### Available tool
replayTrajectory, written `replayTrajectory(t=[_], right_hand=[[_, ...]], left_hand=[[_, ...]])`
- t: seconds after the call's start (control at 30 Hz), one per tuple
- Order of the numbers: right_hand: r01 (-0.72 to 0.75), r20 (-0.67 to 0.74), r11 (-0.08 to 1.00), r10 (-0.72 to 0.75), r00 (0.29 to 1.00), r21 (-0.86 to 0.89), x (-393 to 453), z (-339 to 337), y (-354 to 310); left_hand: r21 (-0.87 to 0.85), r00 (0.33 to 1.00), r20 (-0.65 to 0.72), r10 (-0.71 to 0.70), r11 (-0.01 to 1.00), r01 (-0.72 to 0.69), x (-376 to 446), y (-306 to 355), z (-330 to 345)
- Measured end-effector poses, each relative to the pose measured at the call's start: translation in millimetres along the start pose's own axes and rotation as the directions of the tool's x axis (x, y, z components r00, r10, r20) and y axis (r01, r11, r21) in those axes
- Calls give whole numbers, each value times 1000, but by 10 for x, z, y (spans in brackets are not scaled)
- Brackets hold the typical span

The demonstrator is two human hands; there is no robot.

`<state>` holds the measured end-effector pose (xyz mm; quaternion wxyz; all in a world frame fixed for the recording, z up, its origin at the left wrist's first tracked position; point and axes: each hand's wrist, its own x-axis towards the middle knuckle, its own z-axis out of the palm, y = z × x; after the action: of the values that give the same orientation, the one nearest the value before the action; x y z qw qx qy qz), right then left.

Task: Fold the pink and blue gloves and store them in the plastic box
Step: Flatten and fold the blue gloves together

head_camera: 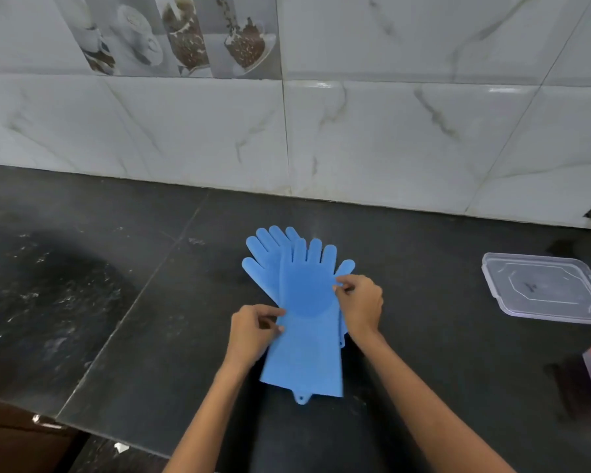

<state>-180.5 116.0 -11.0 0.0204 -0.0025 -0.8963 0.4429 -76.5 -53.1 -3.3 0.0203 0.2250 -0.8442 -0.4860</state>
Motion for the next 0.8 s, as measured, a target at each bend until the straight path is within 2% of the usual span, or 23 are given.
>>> replayTrajectory(t=[0.17,0.33,0.43,0.67,0.8], right_hand=[[38,-105,997,-45,993,-60,-77,-750,629],[-92,-64,992,87,994,-83,-354,-1164,1180],[-82,-41,996,81,996,-39,-444,-1193,1247],[-41,-57,999,39,998,-35,-424,-1110,1198],[-37,8,988,38,999,-150,-364,-1163,1165]], left_hand=[[-83,987,93,131,989,-123,-438,292,881],[-34,960,201,195,981,-193,-683,307,1316],[23,962,172,214,975,-221,-727,245,1322],[77,980,101,173,981,-181,-768,252,1310],[84,983,81,165,982,-171,-755,256,1315]])
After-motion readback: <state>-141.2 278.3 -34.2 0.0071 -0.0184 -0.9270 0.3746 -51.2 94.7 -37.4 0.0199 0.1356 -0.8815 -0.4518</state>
